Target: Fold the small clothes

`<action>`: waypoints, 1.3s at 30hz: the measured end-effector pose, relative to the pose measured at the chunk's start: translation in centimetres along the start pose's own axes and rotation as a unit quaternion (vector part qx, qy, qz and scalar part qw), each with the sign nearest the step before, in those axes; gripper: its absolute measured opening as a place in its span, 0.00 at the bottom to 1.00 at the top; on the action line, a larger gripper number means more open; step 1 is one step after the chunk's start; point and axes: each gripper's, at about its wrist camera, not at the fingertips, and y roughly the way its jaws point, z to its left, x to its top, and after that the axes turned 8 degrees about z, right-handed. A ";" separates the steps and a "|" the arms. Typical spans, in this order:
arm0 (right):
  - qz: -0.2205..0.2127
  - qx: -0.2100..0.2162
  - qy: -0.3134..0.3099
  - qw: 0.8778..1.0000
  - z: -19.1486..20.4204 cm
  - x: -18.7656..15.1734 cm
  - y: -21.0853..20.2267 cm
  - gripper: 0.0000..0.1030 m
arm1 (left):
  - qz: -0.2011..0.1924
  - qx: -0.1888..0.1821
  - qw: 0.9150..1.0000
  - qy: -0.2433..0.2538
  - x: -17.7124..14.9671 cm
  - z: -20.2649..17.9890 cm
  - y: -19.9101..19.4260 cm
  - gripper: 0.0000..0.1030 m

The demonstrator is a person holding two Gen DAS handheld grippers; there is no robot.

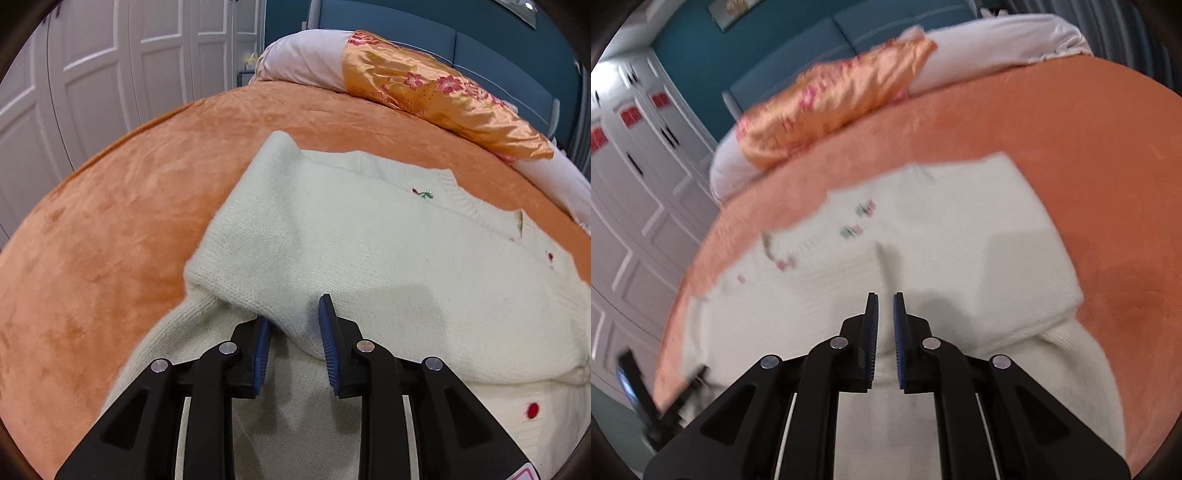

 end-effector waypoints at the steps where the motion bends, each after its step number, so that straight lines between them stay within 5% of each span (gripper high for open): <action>1: 0.014 0.020 -0.022 0.999 1.8 0.1 0.5 0.08 | -0.001 0.001 1.000 0.000 0.0 0.0 0.0 0.24; 6: 0.108 0.077 -0.169 0.977 13.1 -1.8 6.2 0.09 | -0.003 -0.011 1.000 -0.008 -0.1 0.4 0.0 0.25; 10: 0.138 0.033 -0.240 0.960 17.5 -3.9 10.4 0.08 | -0.006 -0.008 1.000 -0.006 -0.1 0.4 0.1 0.25; 12: 0.135 -0.016 -0.248 0.959 16.4 -4.1 11.6 0.06 | -0.008 -0.006 1.000 -0.005 -0.1 0.4 0.1 0.25; 17: 0.110 0.007 -0.151 0.982 7.8 -1.5 8.6 0.00 | -0.013 -0.009 1.000 -0.005 -0.2 0.5 0.0 0.27; 19: 0.086 -0.058 -0.124 0.987 4.5 -0.8 6.8 0.00 | -0.013 -0.010 1.000 -0.006 -0.2 0.5 0.1 0.27; 23: 0.070 -0.039 -0.045 0.996 -1.3 0.3 3.5 0.00 | -0.013 -0.006 1.000 -0.003 -0.2 0.4 0.1 0.27; 24: 0.066 -0.042 -0.038 0.996 -1.9 0.5 2.8 0.08 | -0.013 -0.006 1.000 -0.003 -0.2 0.5 0.1 0.27; 25: 0.066 -0.048 -0.034 0.996 -2.3 0.7 2.6 0.31 | -0.012 -0.007 1.000 -0.004 -0.1 0.4 0.1 0.27; 26: 0.066 -0.048 -0.030 0.996 -2.5 0.5 2.4 0.41 | -0.010 -0.010 1.000 -0.005 -0.1 0.4 0.1 0.28; 29: 0.076 -0.027 -0.027 0.996 -2.6 0.3 2.6 0.45 | 0.015 -0.083 0.995 -0.048 0.8 2.4 -0.5 0.38; 33: 0.089 -0.013 -0.030 0.995 -1.2 0.2 3.6 0.45 | 0.044 -0.123 0.982 -0.137 2.2 6.1 -0.7 0.41; 35: 0.104 -0.053 -0.025 0.993 -0.2 0.8 5.3 0.44 | 0.074 -0.138 0.973 -0.172 2.8 6.9 0.5 0.40; 36: 0.104 -0.074 -0.029 0.991 0.4 1.0 5.5 0.33 | 0.076 -0.136 0.971 -0.179 3.0 6.9 0.7 0.35; 37: 0.101 -0.091 -0.040 0.990 1.4 1.4 5.3 0.08 | 0.075 -0.117 0.975 -0.175 3.4 6.3 0.4 0.32; 39: 0.042 -0.015 -0.065 0.997 3.7 2.4 1.8 0.06 | 0.059 -0.100 0.980 -0.162 3.6 5.5 -0.3 0.29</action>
